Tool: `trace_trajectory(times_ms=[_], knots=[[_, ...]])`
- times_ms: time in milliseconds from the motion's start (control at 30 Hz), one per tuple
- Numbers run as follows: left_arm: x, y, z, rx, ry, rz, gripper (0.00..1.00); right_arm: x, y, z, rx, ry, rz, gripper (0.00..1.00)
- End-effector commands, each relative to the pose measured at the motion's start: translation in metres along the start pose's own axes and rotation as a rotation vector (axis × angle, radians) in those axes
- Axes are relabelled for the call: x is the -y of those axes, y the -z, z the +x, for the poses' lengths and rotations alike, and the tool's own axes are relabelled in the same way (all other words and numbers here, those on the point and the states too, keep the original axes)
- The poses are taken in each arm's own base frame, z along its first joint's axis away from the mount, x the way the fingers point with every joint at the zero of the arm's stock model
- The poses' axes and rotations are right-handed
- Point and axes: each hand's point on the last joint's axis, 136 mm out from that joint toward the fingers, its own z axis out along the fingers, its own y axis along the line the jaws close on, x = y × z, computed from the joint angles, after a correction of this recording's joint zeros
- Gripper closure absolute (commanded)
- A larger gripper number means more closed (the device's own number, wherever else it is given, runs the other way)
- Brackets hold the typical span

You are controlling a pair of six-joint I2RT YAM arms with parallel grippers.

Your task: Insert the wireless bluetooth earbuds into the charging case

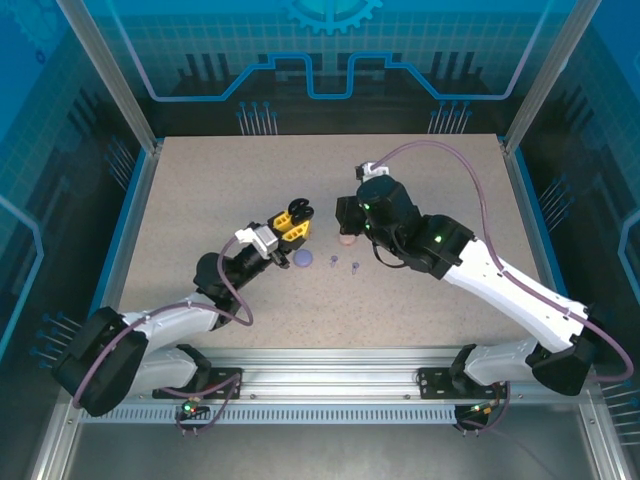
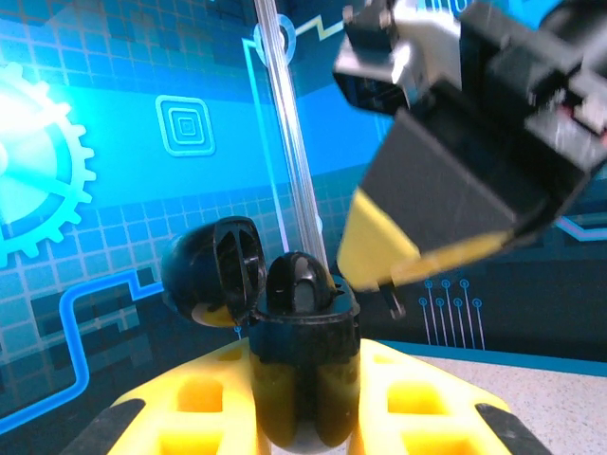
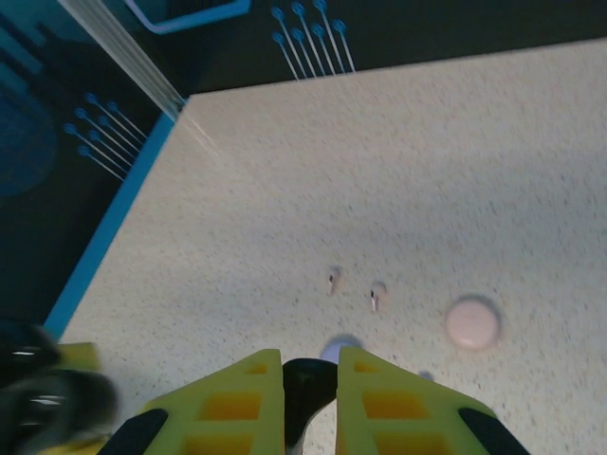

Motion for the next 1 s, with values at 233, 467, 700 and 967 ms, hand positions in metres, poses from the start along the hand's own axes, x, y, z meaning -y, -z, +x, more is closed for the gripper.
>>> trace_trajectory(times_ms=[233, 467, 700, 967], knots=[[0.008, -0.007, -0.003, 0.019, 0.032, 0.051, 1.0, -0.041, 0.02, -0.031, 0.104, 0.121, -0.197, 0.85], [0.008, -0.011, -0.002, 0.013, 0.049, 0.062, 1.0, -0.06, 0.02, -0.02, 0.113, 0.143, -0.294, 0.85], [0.008, -0.013, -0.004, 0.015, 0.051, 0.065, 1.0, -0.075, 0.019, -0.009, 0.099, 0.174, -0.343, 0.86], [0.009, -0.013, -0.004, 0.011, 0.044, 0.064, 1.0, -0.084, 0.015, -0.003, 0.082, 0.186, -0.362, 0.87]])
